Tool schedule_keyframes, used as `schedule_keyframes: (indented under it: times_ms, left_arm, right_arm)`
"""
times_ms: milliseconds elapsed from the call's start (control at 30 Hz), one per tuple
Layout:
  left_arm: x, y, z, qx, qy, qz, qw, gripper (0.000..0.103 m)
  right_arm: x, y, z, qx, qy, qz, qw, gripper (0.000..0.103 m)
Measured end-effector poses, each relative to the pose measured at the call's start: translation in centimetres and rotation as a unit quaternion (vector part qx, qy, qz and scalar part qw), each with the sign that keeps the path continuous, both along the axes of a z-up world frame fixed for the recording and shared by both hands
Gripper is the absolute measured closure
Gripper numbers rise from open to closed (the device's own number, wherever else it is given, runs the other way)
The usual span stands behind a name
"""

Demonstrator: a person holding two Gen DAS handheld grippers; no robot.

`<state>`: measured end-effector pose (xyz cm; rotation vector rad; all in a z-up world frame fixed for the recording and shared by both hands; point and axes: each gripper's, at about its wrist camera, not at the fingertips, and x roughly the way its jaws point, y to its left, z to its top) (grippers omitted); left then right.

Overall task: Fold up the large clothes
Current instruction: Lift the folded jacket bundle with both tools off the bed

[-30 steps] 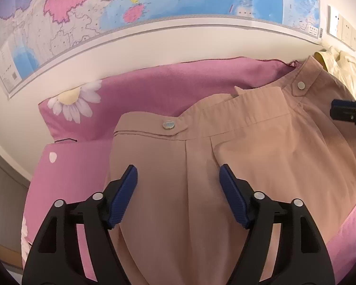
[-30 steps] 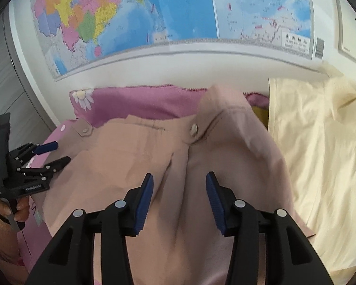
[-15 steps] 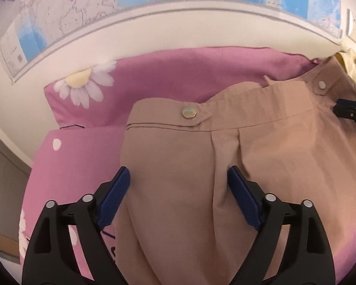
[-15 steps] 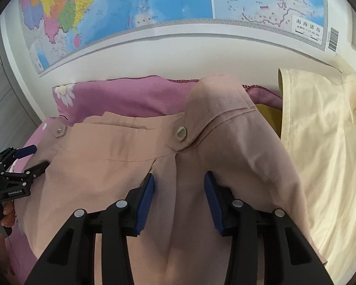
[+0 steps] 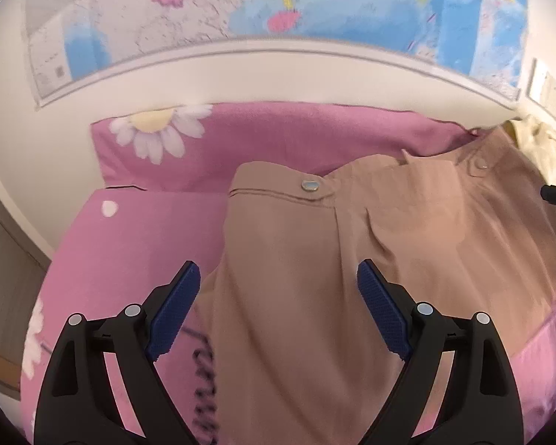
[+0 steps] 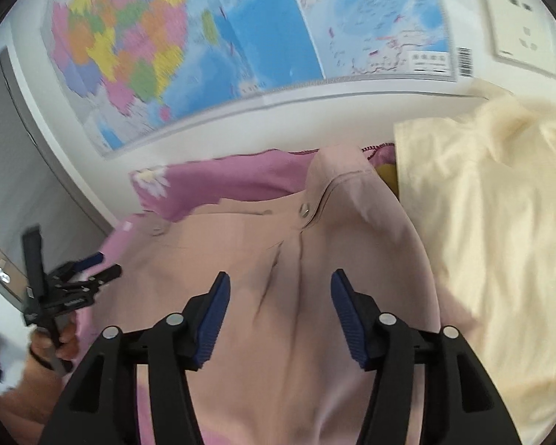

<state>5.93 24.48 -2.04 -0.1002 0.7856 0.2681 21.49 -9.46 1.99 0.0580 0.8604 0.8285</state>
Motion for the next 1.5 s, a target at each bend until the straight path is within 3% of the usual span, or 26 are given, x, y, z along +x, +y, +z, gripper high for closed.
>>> schedule_keyframes:
  times_ms: [100,233,433,600,667,833,933,1033,1233,1500]
  left_arm:
    - [-2.7,-0.2,0.6,-0.002,-0.011,-0.006,0.9999,0.017]
    - [-5.9,0.1,0.8,-0.035,-0.024,-0.017,0.9990,0.017]
    - [-9.3,0.6,-0.2,-0.081,-0.023,-0.014,0.9963,0.017]
    - [-10.5,0.3,-2.0,-0.112,-0.004,-0.013,0.9936,0.017]
    - [-10.8,-0.1,-2.9,-0.140,0.005,-0.021,0.9899,0.017]
    - [-10.6,-1.3,-4.7,-0.169,0.022,-0.033,0.9849,0.017]
    - [-9.8,-1.7,-5.7,-0.205,0.030,-0.048,0.9771,0.017]
    - [-9.0,-2.5,-5.9,-0.205,0.031,-0.049,0.9770,0.017]
    - [-7.4,-3.2,-6.0,-0.248,0.034,-0.063,0.9661,0.017]
    - [-5.3,-2.7,-6.7,-0.343,0.028,-0.070,0.9363,0.013]
  right_arm:
    - [-1.9,-2.1,0.3,0.022,0.012,0.006,1.000,0.039]
    - [-5.3,-5.2,-0.6,0.035,0.043,0.010,0.998,0.034]
    - [-8.5,-8.5,-4.7,0.047,0.108,-0.012,0.993,0.031]
    - [-8.0,-9.4,-8.5,0.102,0.176,-0.043,0.978,0.031]
    - [-7.4,-8.9,-9.2,0.112,0.184,-0.050,0.975,0.031]
    - [-5.9,-7.0,-10.3,0.133,0.199,-0.064,0.969,0.031]
    - [-5.1,-6.0,-10.6,0.151,0.207,-0.075,0.964,0.029]
    - [-4.5,-5.1,-10.6,0.159,0.210,-0.092,0.960,0.027]
    - [-3.7,-3.7,-10.4,0.162,0.209,-0.099,0.959,0.028]
    - [-3.3,-4.3,-10.0,0.203,0.218,-0.095,0.950,0.036]
